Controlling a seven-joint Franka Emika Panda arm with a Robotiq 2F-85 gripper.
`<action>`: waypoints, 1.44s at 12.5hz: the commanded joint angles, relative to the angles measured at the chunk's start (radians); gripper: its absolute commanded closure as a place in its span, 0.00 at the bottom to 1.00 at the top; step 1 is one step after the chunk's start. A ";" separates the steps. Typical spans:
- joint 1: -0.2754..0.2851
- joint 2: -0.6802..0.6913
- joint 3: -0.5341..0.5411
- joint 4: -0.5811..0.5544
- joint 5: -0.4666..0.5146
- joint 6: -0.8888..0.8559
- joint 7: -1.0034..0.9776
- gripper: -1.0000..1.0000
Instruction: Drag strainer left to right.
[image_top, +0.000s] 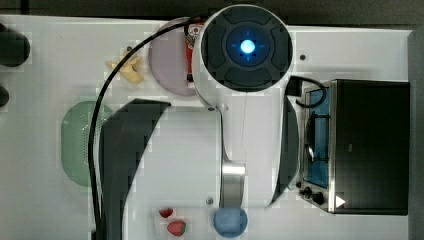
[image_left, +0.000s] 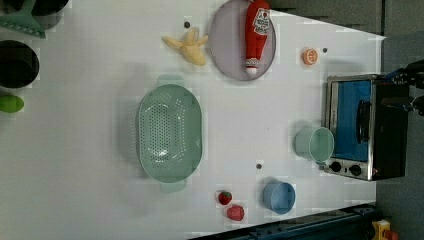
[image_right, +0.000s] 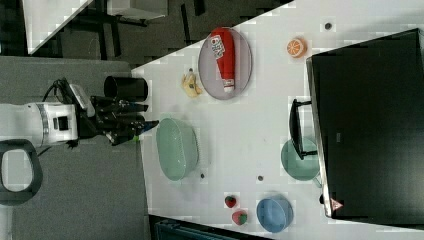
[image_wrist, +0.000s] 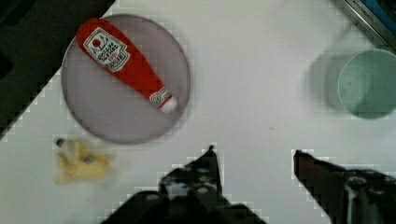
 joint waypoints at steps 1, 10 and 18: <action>-0.015 -0.416 -0.047 -0.194 -0.042 -0.207 0.040 0.21; 0.054 -0.278 0.259 -0.207 0.001 -0.121 0.256 0.00; 0.059 0.057 0.598 -0.280 -0.001 0.283 0.986 0.00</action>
